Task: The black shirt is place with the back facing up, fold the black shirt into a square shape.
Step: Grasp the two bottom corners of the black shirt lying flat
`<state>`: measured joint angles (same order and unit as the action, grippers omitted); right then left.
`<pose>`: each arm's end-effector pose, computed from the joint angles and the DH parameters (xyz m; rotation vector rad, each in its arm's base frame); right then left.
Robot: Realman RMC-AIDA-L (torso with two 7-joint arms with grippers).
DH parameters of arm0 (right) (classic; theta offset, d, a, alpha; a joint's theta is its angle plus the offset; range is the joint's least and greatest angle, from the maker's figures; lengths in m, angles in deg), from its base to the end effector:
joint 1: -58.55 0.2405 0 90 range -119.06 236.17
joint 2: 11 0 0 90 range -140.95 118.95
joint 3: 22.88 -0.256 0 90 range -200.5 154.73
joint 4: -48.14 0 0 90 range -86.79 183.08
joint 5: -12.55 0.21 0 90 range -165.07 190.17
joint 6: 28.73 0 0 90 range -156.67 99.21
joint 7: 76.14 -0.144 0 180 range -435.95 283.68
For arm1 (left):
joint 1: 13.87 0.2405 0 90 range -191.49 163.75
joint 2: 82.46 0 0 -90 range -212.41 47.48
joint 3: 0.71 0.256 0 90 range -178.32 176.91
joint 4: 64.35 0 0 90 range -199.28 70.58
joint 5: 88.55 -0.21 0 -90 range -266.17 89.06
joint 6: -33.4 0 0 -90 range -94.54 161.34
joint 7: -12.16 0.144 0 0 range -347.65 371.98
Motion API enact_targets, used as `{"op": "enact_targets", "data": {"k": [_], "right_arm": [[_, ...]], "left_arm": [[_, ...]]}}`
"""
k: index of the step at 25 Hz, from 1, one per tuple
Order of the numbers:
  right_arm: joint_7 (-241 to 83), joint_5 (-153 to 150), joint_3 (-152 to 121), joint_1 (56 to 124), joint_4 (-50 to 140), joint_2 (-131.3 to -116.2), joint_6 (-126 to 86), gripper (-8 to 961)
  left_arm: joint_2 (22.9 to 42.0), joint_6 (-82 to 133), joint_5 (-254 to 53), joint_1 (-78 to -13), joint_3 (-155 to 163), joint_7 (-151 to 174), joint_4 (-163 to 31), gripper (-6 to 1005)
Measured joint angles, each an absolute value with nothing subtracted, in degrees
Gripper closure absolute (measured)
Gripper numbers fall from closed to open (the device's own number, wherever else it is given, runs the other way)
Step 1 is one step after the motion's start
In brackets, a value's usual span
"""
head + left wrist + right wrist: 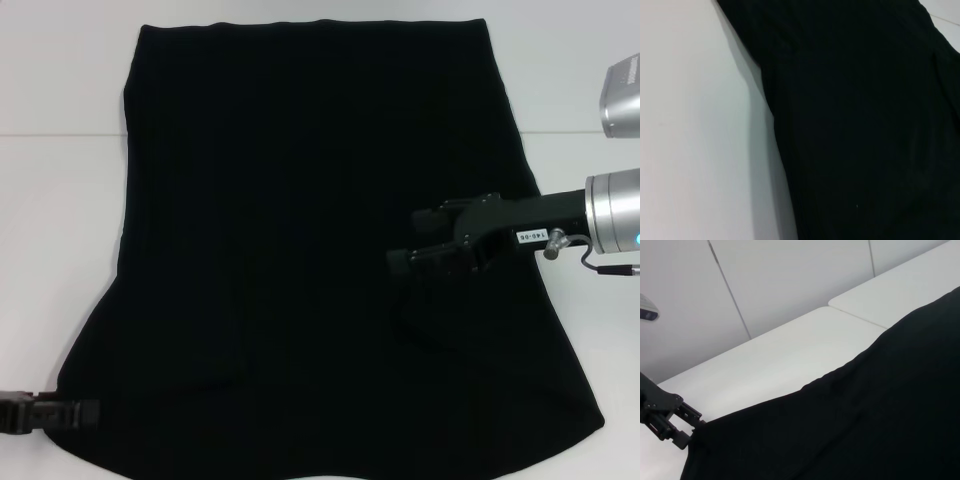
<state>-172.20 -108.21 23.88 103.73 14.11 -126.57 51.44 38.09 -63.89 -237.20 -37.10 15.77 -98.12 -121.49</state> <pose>0.2040 0.3973 -0.0076 -2.8235 0.7171 0.4313 -0.3599 0.2613 0.0656 -2.3034 -1.5370 -0.2442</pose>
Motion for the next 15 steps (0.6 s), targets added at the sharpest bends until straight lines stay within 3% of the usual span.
{"op": "enact_targets", "data": {"k": [2, 15], "right_arm": [[-172.2, -108.2, 23.8, 103.7, 14.1, -126.56, 51.5, 39], [-172.2, -108.1, 23.2, 103.7, 14.0, -126.48, 51.7, 39]], "left_arm": [[37.95, -64.1, -237.3, -37.4, 15.9, -98.2, -121.4, 135], [37.59, -62.9, -238.7, -38.2, 16.0, -98.7, -120.7, 550]]}}
